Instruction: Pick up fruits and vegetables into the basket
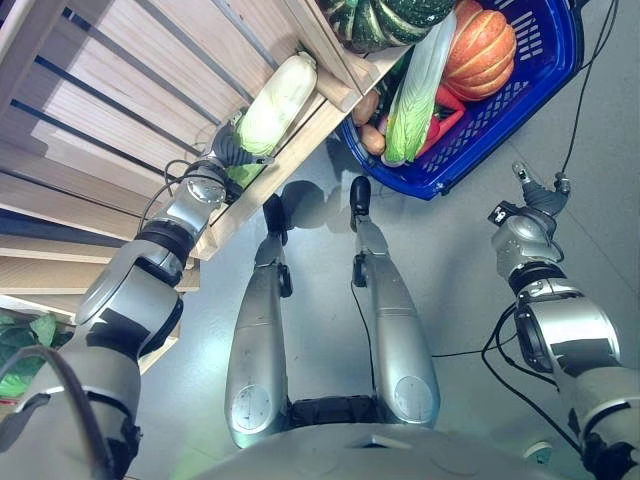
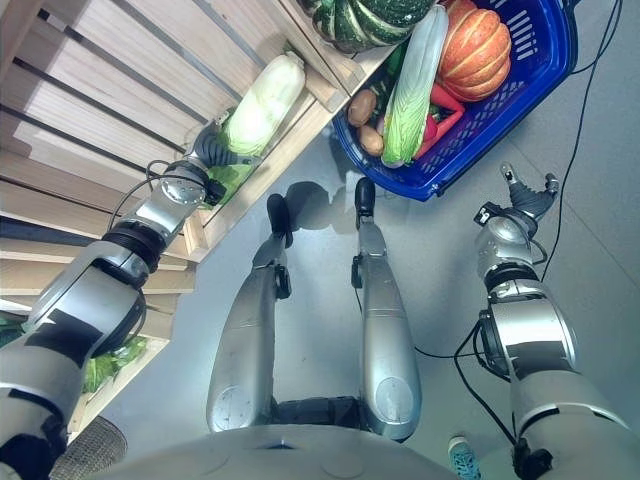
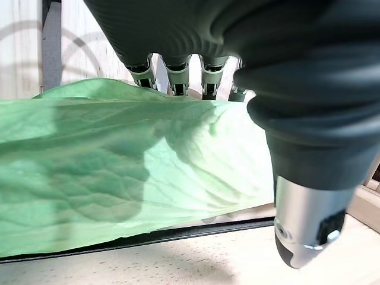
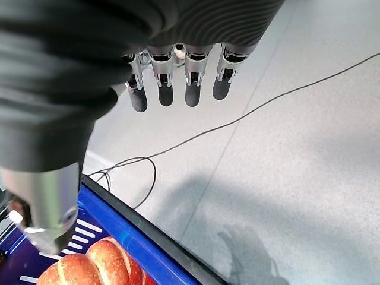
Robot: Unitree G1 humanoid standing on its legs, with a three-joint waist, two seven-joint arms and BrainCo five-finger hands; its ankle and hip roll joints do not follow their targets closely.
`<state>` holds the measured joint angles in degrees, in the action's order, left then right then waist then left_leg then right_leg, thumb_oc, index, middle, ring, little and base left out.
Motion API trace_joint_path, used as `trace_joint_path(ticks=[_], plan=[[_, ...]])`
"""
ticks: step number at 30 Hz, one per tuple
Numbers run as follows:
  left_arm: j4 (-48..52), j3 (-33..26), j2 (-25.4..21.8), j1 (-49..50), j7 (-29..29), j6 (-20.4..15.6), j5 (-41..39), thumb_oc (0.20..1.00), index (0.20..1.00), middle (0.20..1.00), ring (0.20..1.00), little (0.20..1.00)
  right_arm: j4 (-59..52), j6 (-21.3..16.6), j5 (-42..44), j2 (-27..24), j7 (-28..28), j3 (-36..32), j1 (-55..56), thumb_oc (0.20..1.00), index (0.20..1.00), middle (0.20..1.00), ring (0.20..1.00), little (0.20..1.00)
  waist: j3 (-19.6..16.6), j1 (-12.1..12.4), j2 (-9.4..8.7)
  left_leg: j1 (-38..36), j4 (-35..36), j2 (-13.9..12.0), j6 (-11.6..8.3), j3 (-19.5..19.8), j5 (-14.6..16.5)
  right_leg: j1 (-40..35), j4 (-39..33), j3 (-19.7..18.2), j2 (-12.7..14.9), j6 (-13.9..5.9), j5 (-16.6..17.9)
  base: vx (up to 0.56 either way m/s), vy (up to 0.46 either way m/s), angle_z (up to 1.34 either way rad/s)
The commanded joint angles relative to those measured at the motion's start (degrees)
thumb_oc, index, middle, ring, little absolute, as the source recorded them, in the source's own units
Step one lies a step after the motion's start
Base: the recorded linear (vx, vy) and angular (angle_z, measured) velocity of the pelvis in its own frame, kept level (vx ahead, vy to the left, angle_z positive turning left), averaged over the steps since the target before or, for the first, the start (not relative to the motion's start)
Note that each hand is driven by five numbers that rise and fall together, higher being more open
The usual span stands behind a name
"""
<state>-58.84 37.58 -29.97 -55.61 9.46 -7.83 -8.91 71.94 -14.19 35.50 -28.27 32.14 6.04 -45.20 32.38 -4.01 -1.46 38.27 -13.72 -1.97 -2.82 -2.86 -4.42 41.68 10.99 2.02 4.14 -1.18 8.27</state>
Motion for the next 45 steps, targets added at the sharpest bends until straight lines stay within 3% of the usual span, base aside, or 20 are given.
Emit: trace_joint_path(ticks=[1, 11, 12, 13, 14, 15, 16, 24, 37, 40, 45], plan=[[-1.9, -0.7, 2.1, 0.7, -0.4, -0.8, 2.8, 1.0, 1.0, 1.0, 1.0, 1.0, 0.7, -1.6, -0.2, -1.9, 0.7, 1.9, 2.7, 1.0, 1.0, 1.0, 1.0, 1.0, -2.6, 0.6, 1.24, 2.0, 1.3, 0.6, -0.34, 0.3, 1.5, 1.3, 6.1, 2.6, -2.9, -2.67, -6.2, 0.0, 0.0, 0.0], [-6.0, -0.8, 3.3, -1.2, 1.5, 4.0, 6.3, 1.0, 1.0, 1.0, 1.0, 1.0, 0.6, -1.0, -0.3, -0.8, 0.7, 2.6, 1.8, 1.0, 1.0, 1.0, 1.0, 1.0, -2.6, 0.3, 0.29, 1.8, 1.4, 0.5, -0.29, 0.4, 1.7, 1.1, 6.0, 2.4, -3.2, -2.68, -6.3, 0.0, 0.0, 0.0], [-7.2, -0.8, 3.5, -1.7, 1.5, 5.0, 7.0, 0.896, 0.896, 0.896, 0.896, 0.896, 0.6, -0.8, -0.4, -0.7, 0.6, 2.7, 1.5, 1.0, 1.0, 1.0, 1.0, 1.0, -2.6, 0.2, 0.05, 1.9, 1.3, 0.5, -0.32, 0.4, 1.7, 1.1, 6.1, 2.4, -3.2, -2.72, -6.3, 0.0, 0.0, 0.0], [-7.8, -0.8, 3.7, -1.9, 1.8, 5.5, 7.2, 0.674, 0.674, 0.674, 0.674, 0.674, 0.7, -0.9, -0.4, -0.5, 0.6, 2.9, 1.5, 1.0, 1.0, 1.0, 1.0, 1.0, -2.6, 0.1, -0.04, 1.9, 1.3, 0.4, -0.34, 0.4, 1.7, 1.2, 6.1, 2.4, -3.2, -2.73, -6.3, 0.0, 0.0, 0.0], [-8.5, -0.7, 3.9, -2.1, 1.9, 5.8, 7.5, 0.517, 0.517, 0.517, 0.517, 0.517, 0.8, -1.1, -0.4, -0.3, 0.6, 3.1, 1.5, 1.0, 1.0, 1.0, 1.0, 1.0, -2.6, 0.1, -0.14, 2.0, 1.2, 0.4, -0.34, 0.4, 1.7, 1.2, 6.2, 2.4, -3.2, -2.72, -6.3, 0.0, 0.0, 0.0], [-9.2, -0.9, 4.0, -2.3, 1.7, 6.1, 7.7, 0.445, 0.445, 0.445, 0.445, 0.445, 0.9, -1.1, -0.4, -0.2, 0.7, 3.2, 1.4, 1.0, 1.0, 1.0, 1.0, 1.0, -2.6, 0.0, -0.24, 2.0, 1.1, 0.4, -0.34, 0.4, 1.8, 1.2, 6.2, 2.4, -3.3, -2.71, -6.3, 0.0, -0.011, -0.03], [-10.0, -0.9, 4.3, -2.5, 2.0, 6.7, 8.0, 0.2, 0.2, 0.2, 0.2, 0.2, 1.0, -1.0, -0.4, 0.0, 0.6, 3.3, 1.2, 1.0, 1.0, 1.0, 1.0, 1.0, -2.6, 0.0, -0.36, 1.9, 1.1, 0.4, -0.34, 0.4, 1.8, 1.1, 6.2, 2.4, -3.3, -2.7, -6.3, 0.0, 0.0, 0.0], [-12.7, -1.4, 5.5, -3.2, 0.8, 8.9, 8.1, 0.2, 0.2, 0.2, 0.2, 0.2, 1.0, -1.0, -0.6, 1.0, 1.2, 3.7, 0.3, 1.0, 1.0, 1.0, 1.0, 1.0, -2.6, -0.3, -0.76, 2.1, 1.2, 0.2, -0.5, 0.4, 1.5, 1.2, 5.8, 2.2, -3.3, -2.8, -5.8, 0.0, 0.0, 0.0], [-14.2, -2.0, 5.9, -2.2, 1.3, 7.2, 6.2, 0.2, 0.2, 0.2, 0.2, 0.2, 1.1, -1.8, -0.5, 1.8, 1.1, 4.2, 0.5, 1.0, 1.0, 1.0, 1.0, 1.0, -2.6, -0.3, -0.73, 2.1, 1.5, 0.3, -0.5, 0.4, 1.5, 1.2, 5.5, 2.1, -3.3, -2.78, -5.7, 0.0, 0.001, -0.03], [-13.8, -2.6, 5.7, -1.9, 2.0, 5.6, 4.1, 0.2, 0.2, 0.2, 0.2, 0.2, 1.2, -2.4, 0.1, 1.8, 0.7, 4.2, 0.6, 1.0, 1.0, 1.0, 1.0, 1.0, -2.6, -0.1, -0.63, 1.9, 1.5, 0.3, -0.49, 0.4, 1.5, 1.0, 5.5, 2.1, -3.4, -2.7, -5.8, 0.0, 0.0, 0.0], [-9.8, -5.2, 4.1, -0.5, 4.9, -0.7, -1.2, 0.2, 0.2, 0.2, 0.2, 0.2, -0.6, -5.5, 1.1, 1.7, -0.2, 3.6, 1.6, 1.0, 1.0, 1.0, 1.0, 1.0, -2.6, 0.3, -0.46, 1.1, 2.0, 0.4, -0.47, 0.7, 1.5, 0.3, 5.3, 2.1, -3.5, -2.69, -5.8, 0.0, 0.0, 0.0]])
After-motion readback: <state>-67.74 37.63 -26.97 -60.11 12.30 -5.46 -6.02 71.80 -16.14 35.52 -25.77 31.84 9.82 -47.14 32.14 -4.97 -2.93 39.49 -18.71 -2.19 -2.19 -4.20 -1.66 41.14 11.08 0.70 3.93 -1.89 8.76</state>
